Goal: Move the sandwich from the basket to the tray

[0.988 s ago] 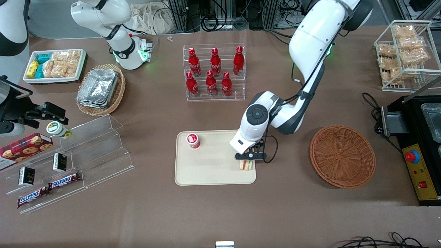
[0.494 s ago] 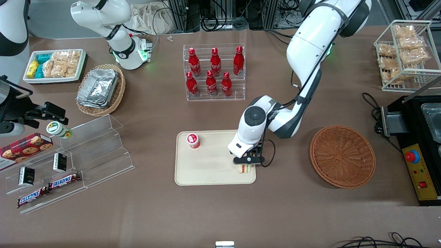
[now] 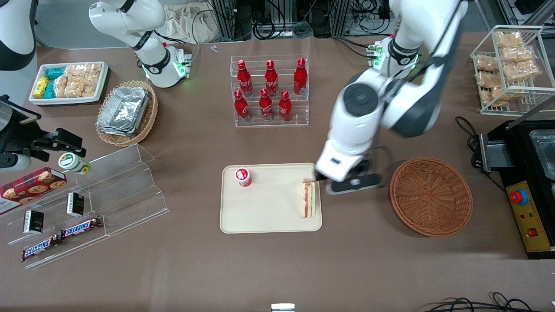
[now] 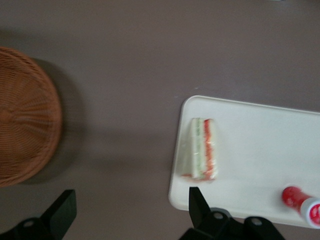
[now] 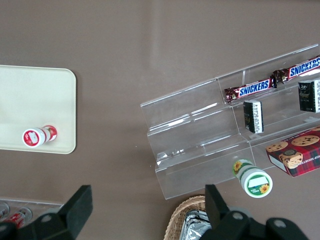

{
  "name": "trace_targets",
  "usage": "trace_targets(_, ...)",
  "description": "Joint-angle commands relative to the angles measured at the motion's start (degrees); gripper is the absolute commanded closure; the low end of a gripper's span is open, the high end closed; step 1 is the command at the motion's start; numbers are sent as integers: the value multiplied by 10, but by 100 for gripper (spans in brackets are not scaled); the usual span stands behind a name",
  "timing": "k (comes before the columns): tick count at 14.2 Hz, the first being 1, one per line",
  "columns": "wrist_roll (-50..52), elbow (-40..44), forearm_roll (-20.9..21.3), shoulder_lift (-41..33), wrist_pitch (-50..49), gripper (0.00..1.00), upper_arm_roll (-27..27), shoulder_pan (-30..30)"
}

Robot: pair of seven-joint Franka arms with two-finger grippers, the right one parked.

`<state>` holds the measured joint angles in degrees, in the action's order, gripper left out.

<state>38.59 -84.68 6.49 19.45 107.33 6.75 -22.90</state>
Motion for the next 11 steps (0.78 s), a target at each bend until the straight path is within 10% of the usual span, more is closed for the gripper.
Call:
trace_targets(1, -133, -2, -45, -57, -109, 0, 1, 54)
trace_targets(11, -279, -66, -36, -175, -237, 0, 0, 211)
